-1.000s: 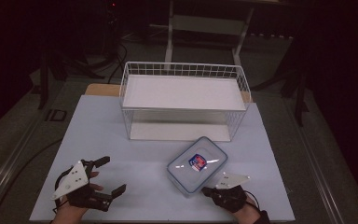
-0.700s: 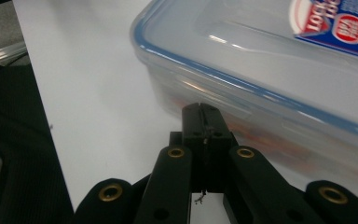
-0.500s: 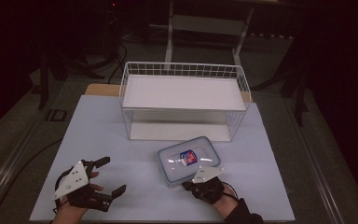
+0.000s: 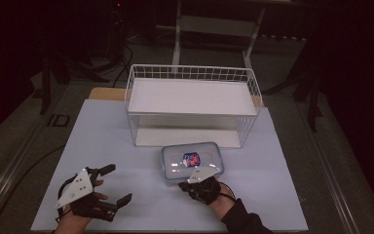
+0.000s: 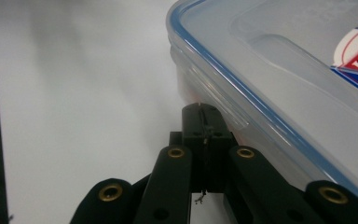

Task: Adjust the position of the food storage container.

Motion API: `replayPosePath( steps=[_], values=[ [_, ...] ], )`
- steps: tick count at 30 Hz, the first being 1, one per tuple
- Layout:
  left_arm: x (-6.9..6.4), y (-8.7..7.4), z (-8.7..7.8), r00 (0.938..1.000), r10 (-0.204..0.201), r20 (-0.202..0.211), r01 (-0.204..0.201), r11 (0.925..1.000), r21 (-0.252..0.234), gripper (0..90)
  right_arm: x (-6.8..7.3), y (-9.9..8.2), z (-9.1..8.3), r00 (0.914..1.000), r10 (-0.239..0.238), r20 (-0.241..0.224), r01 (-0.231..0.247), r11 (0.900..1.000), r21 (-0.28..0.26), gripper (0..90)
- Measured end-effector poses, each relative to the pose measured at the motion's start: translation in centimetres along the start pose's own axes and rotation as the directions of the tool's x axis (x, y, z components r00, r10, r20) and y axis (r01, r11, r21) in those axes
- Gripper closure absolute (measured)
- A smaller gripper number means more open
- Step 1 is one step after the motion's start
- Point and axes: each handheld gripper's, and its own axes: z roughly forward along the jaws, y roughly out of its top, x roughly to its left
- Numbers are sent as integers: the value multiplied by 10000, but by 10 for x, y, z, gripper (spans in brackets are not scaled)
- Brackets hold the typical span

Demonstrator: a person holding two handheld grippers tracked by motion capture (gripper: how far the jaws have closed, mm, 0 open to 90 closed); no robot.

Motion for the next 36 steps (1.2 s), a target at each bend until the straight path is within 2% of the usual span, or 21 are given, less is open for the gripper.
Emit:
replayPosePath(
  steps=[5, 9, 13, 19, 22, 24, 25, 28, 29, 30, 31, 32, 33, 34, 35, 36],
  values=[
    [0, 0, 0, 10000, 15, 27, -15, 10000, 38, 0, -2, 4, 5, 9999, -70, 73, 70, 10000, 10, 900],
    [0, -1, 1, 10000, 4, 72, -5, 9999, 100, 0, -1, 5, 4, 10000, -30, -46, 30, 9999, -127, 899],
    [-1, -1, 2, 9999, 2, 107, -3, 9999, 137, 0, 2, 6, -6, 10000, -20, -71, 17, 9991, -423, 882],
    [-2, 0, 3, 9999, -50, 106, 48, 9999, 157, 0, 5, 5, -33, 9995, 222, -239, -248, 9933, -1130, 808],
    [-3, 1, 5, 9999, -151, 64, 149, 9996, 243, 0, 5, 4, -36, 9995, 236, -211, -260, 9923, -1208, 791],
    [-6, 1, 8, 9996, -252, 89, 249, 9990, 364, 0, 5, 0, -54, 9981, 613, -45, -611, 9819, -1790, 637],
    [-6, 1, 8, 9996, -252, 89, 249, 9990, 364, 0, 5, 0, -54, 9981, 613, -45, -611, 9819, -1790, 637],
    [-8, 4, 14, 9983, -567, 106, 561, 9971, 505, 0, 5, -3, -64, 9973, 694, 224, -635, 9770, -2037, 409],
    [-8, 4, 14, 9983, -567, 106, 561, 9971, 505, 0, 5, -3, -64, 9973, 694, 224, -635, 9770, -2037, 409],
    [-9, 6, 18, 9965, -828, 87, 819, 9939, 738, 0, 3, -5, -71, 9958, 916, -21, -893, 9660, -2426, 222],
    [-9, 7, 20, 9955, -940, 107, 927, 9917, 894, 0, 2, -5, -72, 9960, 898, 16, -867, 9659, -2439, 165],
    [-9, 7, 20, 9955, -940, 107, 927, 9917, 894, 0, 2, -5, -72, 9960, 898, 16, -867, 9659, -2439, 165],
    [-12, 11, 26, 9941, -1078, 77, 1060, 9867, 1230, 0, 1, -6, -73, 9962, 872, 28, -840, 9670, -2406, 114],
    [-12, 11, 26, 9941, -1078, 77, 1060, 9867, 1230, 0, 1, -6, -73, 9962, 872, 28, -840, 9670, -2406, 114],
    [-13, 14, 28, 9946, -1036, 72, 1016, 9849, 1403, 0, 0, -8, -77, 9947, 1014, 197, -926, 9597, -2653, 107],
    [-14, 17, 29, 9945, -1039, 93, 1014, 9833, 1508, 0, 0, -9, -79, 9944, 982, 383, -840, 9580, -2742, 104]
  ],
)
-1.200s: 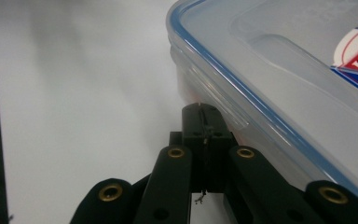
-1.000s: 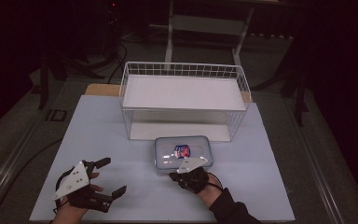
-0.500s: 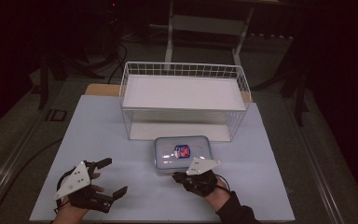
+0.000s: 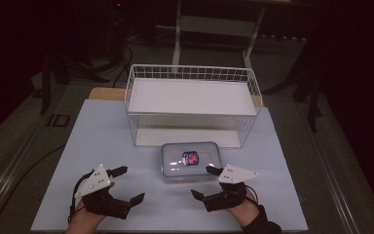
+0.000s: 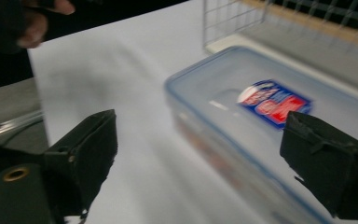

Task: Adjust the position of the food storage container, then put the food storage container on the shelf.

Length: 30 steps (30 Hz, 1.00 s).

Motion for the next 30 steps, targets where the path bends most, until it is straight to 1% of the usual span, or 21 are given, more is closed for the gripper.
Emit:
replayPosePath(
  steps=[4, 5, 7, 8, 9, 10, 11, 12, 14, 15, 16, 17, 18, 19, 21, 22, 23, 25, 26, 28, 30],
  values=[
    [-5, 18, 3, 9999, 168, 20, -168, 9998, -47, 0, -2, 5, -13, 9962, -465, 736, 498, 9978, -440, 106],
    [-5, 23, 4, 9998, 206, 29, -206, 9998, -42, 0, -2, 7, -18, 9929, -641, 997, 705, 9956, -618, 107],
    [-5, 34, 8, 9999, 112, 126, -111, 9999, -76, 0, -2, 12, -27, 9808, -997, 1675, 1140, 9904, -777, 133],
    [-5, 39, 11, 9996, 6, 278, -3, 10000, -96, 0, -2, 14, -31, 9753, -1126, 1898, 1320, 9869, -930, 142],
    [-5, 44, 13, 9988, -135, 467, 138, 9999, -68, 0, -5, 19, -40, 9800, -1091, 1662, 1261, 9874, -957, 156],
    [-4, 48, 15, 9981, -255, 562, 257, 9997, -44, 0, -5, 19, -40, 9800, -1091, 1662, 1261, 9874, -957, 156],
    [-4, 56, 20, 9979, -294, 572, 294, 9996, 9, 0, -7, 21, -48, 9757, -1030, 1934, 1277, 9845, -1199, 197],
    [-4, 56, 20, 9979, -294, 572, 294, 9996, 9, 0, -7, 21, -48, 9757, -1030, 1934, 1277, 9845, -1199, 197],
    [-3, 62, 25, 9984, -228, 508, 223, 9997, 102, 0, -7, 22, -55, 9641, -990, 2464, 1354, 9815, -1356, 198],
    [-2, 65, 27, 9981, -300, 546, 296, 9995, 86, 0, -8, 22, -60, 9578, -871, 2739, 1275, 9829, -1330, 181],
    [0, 67, 29, 9978, -379, 544, 374, 9993, 98, 0, -8, 22, -60, 9578, -871, 2739, 1275, 9829, -1330, 181],
    [4, 70, 34, 9958, -651, 646, 645, 9979, 104, 0, -9, 22, -62, 9533, -709, 2935, 1103, 9866, -1201, 184],
    [4, 70, 34, 9958, -651, 646, 645, 9979, 104, 0, -9, 22, -62, 9533, -709, 2935, 1103, 9866, -1201, 184],
    [5, 71, 36, 9948, -769, 661, 758, 9969, 191, 0, -12, 22, -65, 9563, -487, 2882, 896, 9874, -1304, 180],
    [11, 73, 43, 9932, -979, 633, 959, 9948, 330, 0, -14, 21, -65, 9572, -423, 2863, 823, 9882, -1293, 165],
    [14, 72, 46, 9909, -1184, 645, 1161, 9925, 383, 0, -16, 21, -66, 9541, -378, 2970, 807, 9877, -1337, 143],
    [18, 71, 49, 9874, -1456, 619, 1430, 9887, 440, 0, -16, 21, -67, 9546, -316, 2962, 756, 9875, -1383, 135],
    [25, 69, 56, 9834, -1742, 502, 1713, 9836, 572, 0, -18, 21, -68, 9551, -214, 2954, 678, 9867, -1477, 121],
    [29, 68, 60, 9834, -1770, 403, 1742, 9825, 654, 0, -19, 21, -69, 9548, -165, 2966, 634, 9868, -1493, 114],
    [35, 65, 68, 9863, -1623, 287, 1590, 9828, 936, 0, -22, 20, -69, 9614, 13, 2753, 424, 9873, -1529, 115],
    [42, 60, 76, 9835, -1802, 132, 1773, 9765, 1225, 0, -26, 19, -67, 9681, 37, 2505, 361, 9874, -1542, 115]
  ],
)
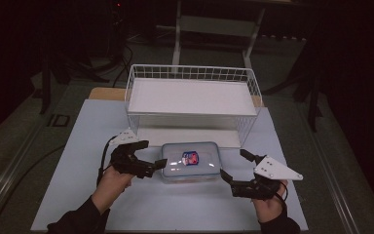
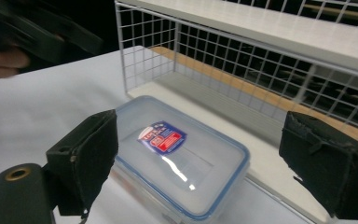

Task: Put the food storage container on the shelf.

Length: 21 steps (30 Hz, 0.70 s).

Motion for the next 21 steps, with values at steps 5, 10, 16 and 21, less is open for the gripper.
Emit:
replayPosePath(
  steps=[5, 10, 16, 21],
  values=[
    [24, -13, 22, 9876, -1544, 297, 1522, 9862, 652, 0, 0, -7, 8, 10000, 65, -8, -65, 9989, 461, 115],
    [40, -23, 37, 9484, -3047, 883, 2909, 9463, 1411, 0, 3, -11, 12, 9999, 5, 111, -13, 9973, 740, 107],
    [53, -34, 48, 8924, -4407, 968, 4141, 8851, 2122, 0, 4, -14, 16, 9997, 149, 216, -167, 9963, 842, 101],
    [59, -40, 55, 8626, -4982, 883, 4629, 8476, 2595, 41, 5, -17, 19, 9998, 131, 171, -148, 9949, 997, 102]
  ],
)
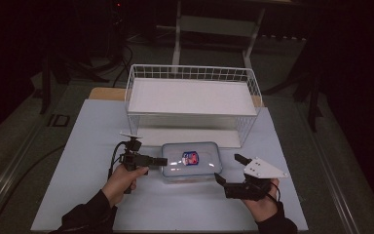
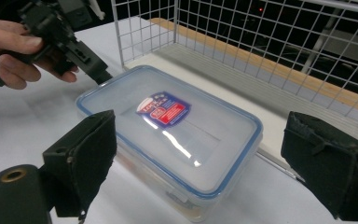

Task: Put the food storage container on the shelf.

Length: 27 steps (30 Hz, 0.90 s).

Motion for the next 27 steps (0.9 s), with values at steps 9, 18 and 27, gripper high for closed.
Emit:
replayPosePath(
  steps=[9, 18, 27],
  values=[
    [15, 0, 7, 9814, -1446, 1265, 1396, 9891, 477, 377, 0, -2, 2, 10000, 37, -35, -36, 9998, 180, 103],
    [17, -1, 3, 9806, -1196, 1551, 1148, 9926, 395, 481, -13, -5, 4, 9980, 622, -60, -619, 9971, 432, 131],
    [5, -6, -3, 9888, 257, 1473, -281, 9995, 144, 522, -44, -13, 25, 9693, 2384, -607, -2282, 9635, 1402, 134]
  ],
)
